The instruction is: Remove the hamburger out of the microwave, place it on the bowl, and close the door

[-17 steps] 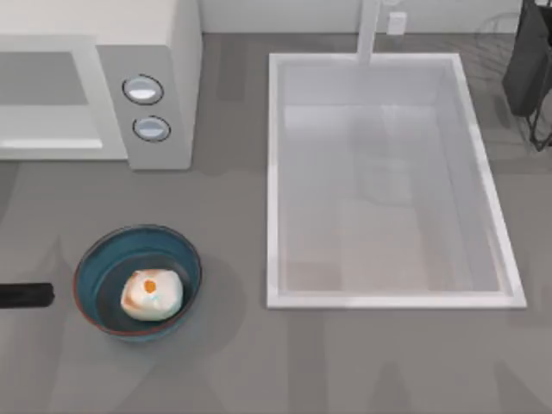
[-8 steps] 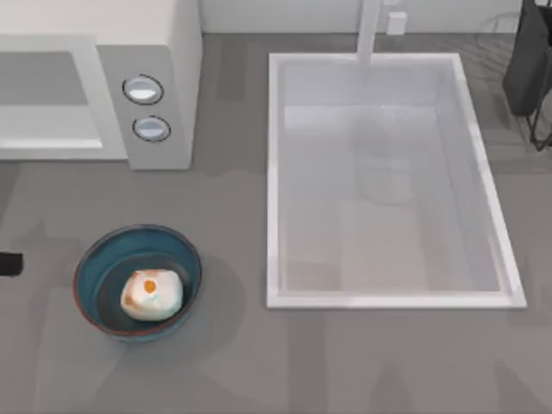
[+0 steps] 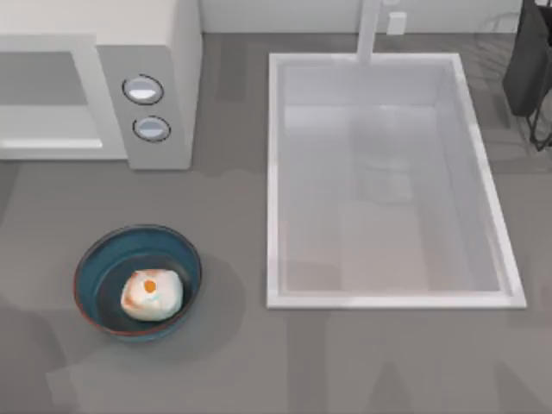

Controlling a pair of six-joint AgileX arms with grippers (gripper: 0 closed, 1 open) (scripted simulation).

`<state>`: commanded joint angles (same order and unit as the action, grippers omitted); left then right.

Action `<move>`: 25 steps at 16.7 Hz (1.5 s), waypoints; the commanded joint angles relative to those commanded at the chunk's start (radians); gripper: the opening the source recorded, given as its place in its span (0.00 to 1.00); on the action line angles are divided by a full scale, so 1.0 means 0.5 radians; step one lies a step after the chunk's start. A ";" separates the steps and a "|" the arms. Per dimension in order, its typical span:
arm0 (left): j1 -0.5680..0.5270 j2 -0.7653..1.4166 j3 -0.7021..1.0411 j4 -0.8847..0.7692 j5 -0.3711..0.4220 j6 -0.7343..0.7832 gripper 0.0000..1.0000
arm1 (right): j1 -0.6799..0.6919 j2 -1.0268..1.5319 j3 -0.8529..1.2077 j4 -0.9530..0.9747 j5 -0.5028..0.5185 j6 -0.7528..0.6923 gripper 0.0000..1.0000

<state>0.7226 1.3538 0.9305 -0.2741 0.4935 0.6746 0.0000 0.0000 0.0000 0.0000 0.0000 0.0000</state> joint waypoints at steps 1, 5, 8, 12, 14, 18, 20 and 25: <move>0.131 0.165 0.180 -0.152 0.073 0.090 0.00 | 0.000 0.000 0.000 0.000 0.000 0.000 1.00; 0.484 0.640 0.711 -0.687 0.272 0.362 0.00 | 0.000 0.000 0.000 0.000 0.000 0.000 1.00; 0.620 0.794 0.899 -0.928 0.340 0.473 0.00 | 0.000 0.000 0.000 0.000 0.000 0.000 1.00; 0.659 0.821 0.937 -0.985 0.359 0.504 0.00 | 0.000 0.000 0.000 0.000 0.000 0.000 1.00; 0.651 0.814 0.932 -0.980 0.353 0.503 0.00 | 0.000 0.000 0.000 0.000 0.000 0.000 1.00; 0.652 0.863 0.819 -0.834 0.354 0.503 0.00 | 0.000 0.000 0.000 0.000 0.000 0.000 1.00; 0.655 0.920 0.699 -0.641 0.357 0.506 0.00 | 0.000 0.000 0.000 0.000 0.000 0.000 1.00; 0.663 1.050 0.425 -0.243 0.363 0.513 0.00 | 0.000 0.000 0.000 0.000 0.000 0.000 1.00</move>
<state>1.0543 1.8788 1.1429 -0.3954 0.6751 0.9310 0.0000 0.0000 0.0000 0.0000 0.0000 0.0000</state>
